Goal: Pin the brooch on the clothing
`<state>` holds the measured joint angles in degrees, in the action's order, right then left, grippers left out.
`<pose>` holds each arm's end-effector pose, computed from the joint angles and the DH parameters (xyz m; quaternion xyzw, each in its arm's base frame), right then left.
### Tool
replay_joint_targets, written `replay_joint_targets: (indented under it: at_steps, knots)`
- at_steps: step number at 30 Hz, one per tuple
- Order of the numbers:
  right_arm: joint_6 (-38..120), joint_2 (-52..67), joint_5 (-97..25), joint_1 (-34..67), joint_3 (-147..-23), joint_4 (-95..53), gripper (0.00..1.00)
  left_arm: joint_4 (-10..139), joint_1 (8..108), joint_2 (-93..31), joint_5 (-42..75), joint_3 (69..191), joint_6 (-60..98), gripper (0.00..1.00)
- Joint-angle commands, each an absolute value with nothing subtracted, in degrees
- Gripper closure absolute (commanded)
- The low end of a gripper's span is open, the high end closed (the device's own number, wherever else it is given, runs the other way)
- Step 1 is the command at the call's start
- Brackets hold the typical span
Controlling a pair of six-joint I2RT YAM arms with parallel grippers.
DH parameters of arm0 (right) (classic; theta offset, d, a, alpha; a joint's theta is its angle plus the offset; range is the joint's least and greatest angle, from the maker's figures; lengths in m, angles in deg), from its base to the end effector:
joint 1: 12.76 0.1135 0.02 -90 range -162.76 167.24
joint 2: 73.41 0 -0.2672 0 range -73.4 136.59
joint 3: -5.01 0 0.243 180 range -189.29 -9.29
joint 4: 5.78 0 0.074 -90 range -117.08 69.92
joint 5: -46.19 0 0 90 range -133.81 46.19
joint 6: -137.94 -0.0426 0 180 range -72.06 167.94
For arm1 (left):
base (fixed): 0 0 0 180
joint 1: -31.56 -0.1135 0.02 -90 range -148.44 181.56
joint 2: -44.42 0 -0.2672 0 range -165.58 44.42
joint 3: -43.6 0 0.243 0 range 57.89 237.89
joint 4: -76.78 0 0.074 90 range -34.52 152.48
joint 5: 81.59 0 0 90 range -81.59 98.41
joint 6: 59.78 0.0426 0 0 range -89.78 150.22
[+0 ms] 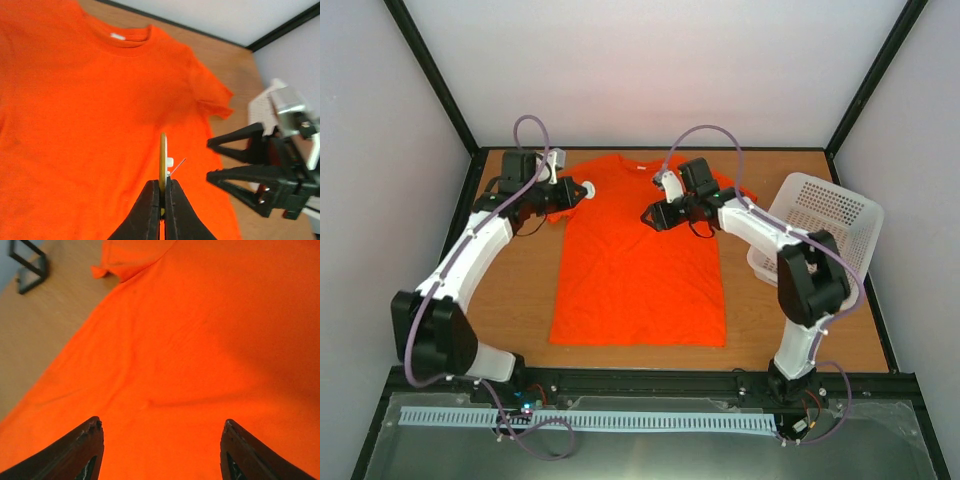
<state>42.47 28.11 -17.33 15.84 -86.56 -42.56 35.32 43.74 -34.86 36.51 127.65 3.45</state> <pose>0.3329 0.2032 0.2517 -0.2641 0.8695 0.3087 0.2808 0.2909 -0.0833 0.3296 -0.0021 0.8738 -0.3496 0.3380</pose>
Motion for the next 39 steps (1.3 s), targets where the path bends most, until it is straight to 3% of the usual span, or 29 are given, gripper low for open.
replay_joint_targets:
  at_steps: [1,11,17,24,35,39]
  knots:
    - [55.7,36.9,-22.5,16.0,-95.7,-36.8,0.36,35.5,42.6,-41.9,33.1,132.3,11.5,0.99]
    - [60.5,60.6,-35.8,16.3,-124.4,-48.6,0.35,42.4,42.4,-56.3,30.9,139.2,17.8,0.99]
    - [59.7,69.8,-36.7,16.7,-138.7,-52.5,0.35,46.1,42.3,-61.3,30.2,140.2,15.9,0.99]
    - [51.6,76.3,-43.6,16.3,-146.2,-58.1,0.37,46.1,42.2,-65.7,29.9,144.0,17.6,0.99]
    - [51.1,69.7,-45.0,10.9,-137.2,-61.6,0.37,48.7,45.1,-74.0,34.8,150.7,16.3,0.99]
    - [51.1,65.7,-45.5,10.2,-126.3,-59.1,0.36,48.5,47.2,-77.4,34.2,154.8,16.4,0.99]
